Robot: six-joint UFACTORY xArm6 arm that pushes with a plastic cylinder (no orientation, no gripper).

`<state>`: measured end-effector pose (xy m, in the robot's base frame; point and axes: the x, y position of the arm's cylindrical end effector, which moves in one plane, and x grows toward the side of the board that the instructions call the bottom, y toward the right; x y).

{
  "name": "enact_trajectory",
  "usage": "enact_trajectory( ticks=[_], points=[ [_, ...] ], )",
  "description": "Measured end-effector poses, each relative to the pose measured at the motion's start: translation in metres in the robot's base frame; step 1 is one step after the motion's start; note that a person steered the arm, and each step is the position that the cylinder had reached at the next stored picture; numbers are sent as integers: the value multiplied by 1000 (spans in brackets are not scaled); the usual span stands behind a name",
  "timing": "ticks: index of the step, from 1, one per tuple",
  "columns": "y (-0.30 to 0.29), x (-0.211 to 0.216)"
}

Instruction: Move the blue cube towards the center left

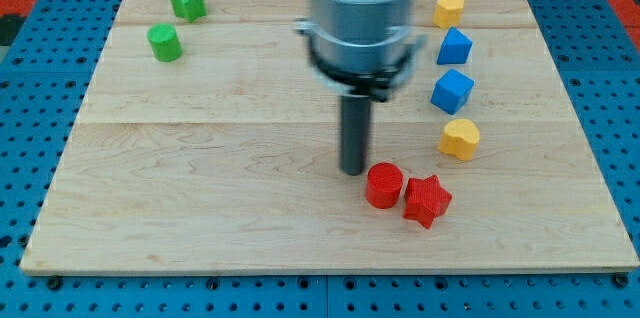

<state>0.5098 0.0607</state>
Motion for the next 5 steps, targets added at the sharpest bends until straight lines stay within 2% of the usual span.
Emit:
enact_trajectory(
  ticks=[1, 2, 3, 5],
  points=[
    [81, 22],
    [79, 26],
    [66, 7],
    [115, 5]
  ],
)
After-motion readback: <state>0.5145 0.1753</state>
